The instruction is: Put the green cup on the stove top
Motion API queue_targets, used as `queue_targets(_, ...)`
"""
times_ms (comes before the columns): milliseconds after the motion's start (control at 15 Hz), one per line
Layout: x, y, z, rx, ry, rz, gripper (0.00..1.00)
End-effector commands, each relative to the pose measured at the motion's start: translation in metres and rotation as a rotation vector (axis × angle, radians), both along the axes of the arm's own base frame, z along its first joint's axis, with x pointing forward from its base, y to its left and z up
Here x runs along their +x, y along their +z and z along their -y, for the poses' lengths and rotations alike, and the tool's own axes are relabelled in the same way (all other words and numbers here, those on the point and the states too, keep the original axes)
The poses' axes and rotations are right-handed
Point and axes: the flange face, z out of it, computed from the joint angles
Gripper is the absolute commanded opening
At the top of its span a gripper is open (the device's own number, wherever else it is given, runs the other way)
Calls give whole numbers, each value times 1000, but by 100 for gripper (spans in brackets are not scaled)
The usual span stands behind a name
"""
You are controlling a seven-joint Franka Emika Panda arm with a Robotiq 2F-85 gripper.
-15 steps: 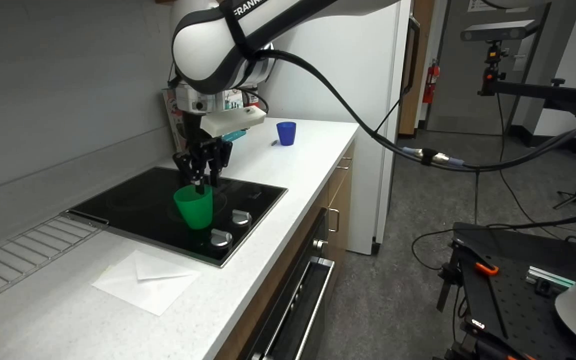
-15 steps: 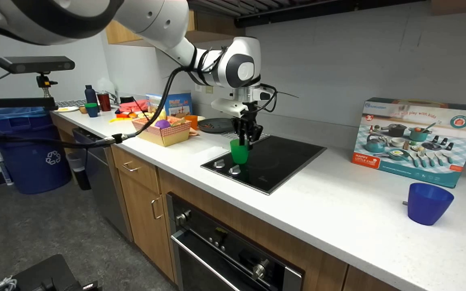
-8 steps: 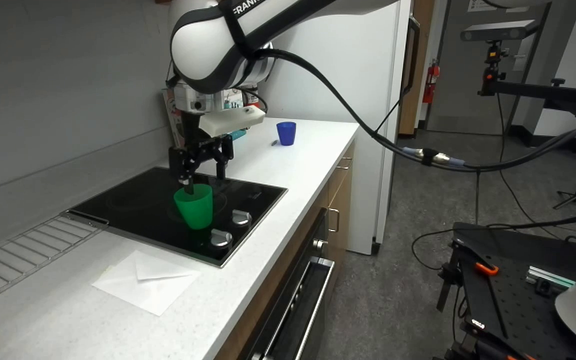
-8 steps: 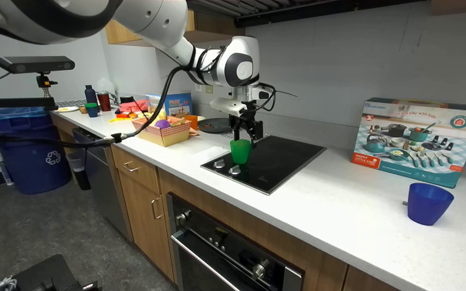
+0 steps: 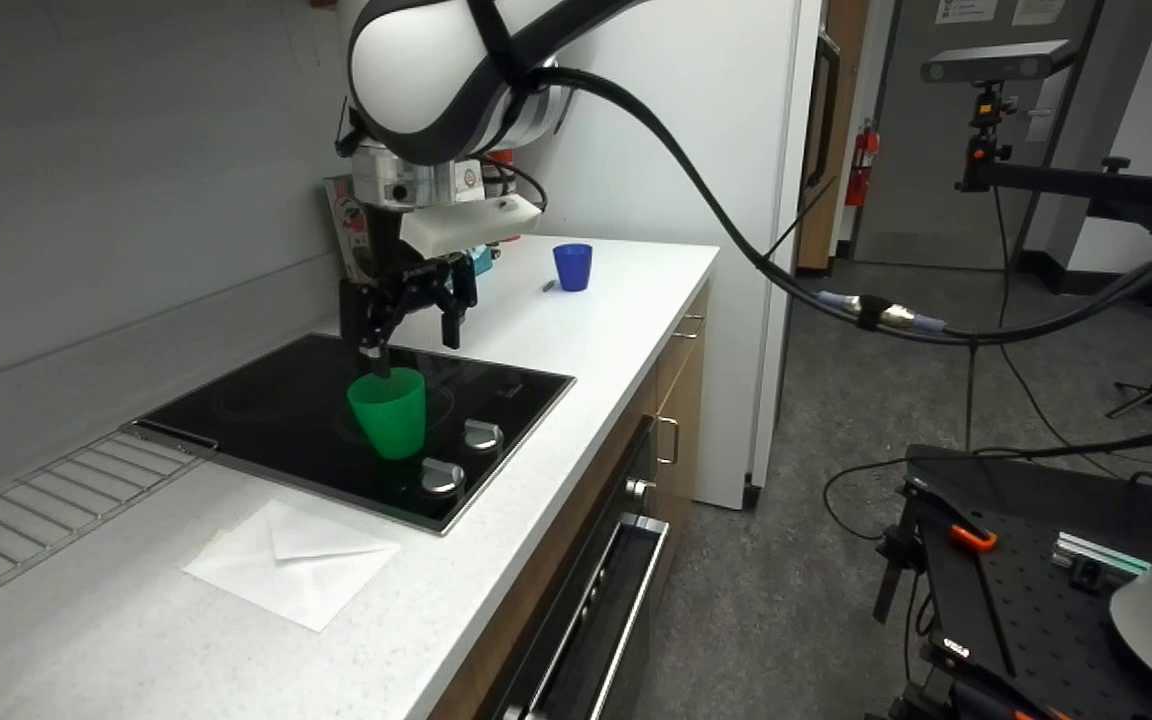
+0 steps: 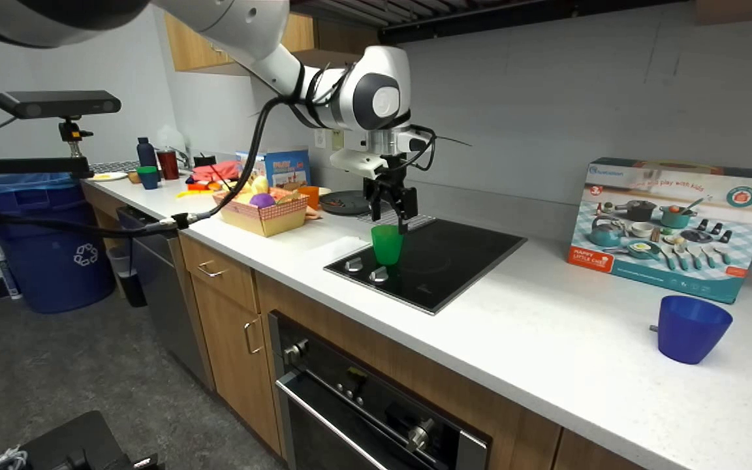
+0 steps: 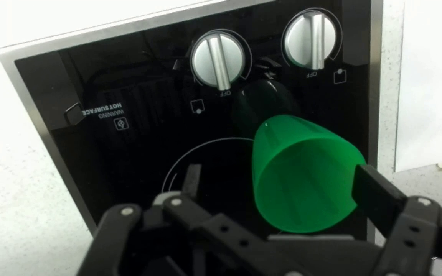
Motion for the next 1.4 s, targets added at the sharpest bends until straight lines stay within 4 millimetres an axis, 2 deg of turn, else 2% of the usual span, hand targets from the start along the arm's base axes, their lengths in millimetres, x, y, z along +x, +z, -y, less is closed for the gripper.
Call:
queue_targets(0,-29,17,-4,-25,-45,18,100)
queue_targets(400,-77,28,-5,-44,-71,5,100)
queue_targets(1000,-160,42,8,-72,-26,-2,100)
queue_targets(1333,-202,57,38,-77,-25,-6,100)
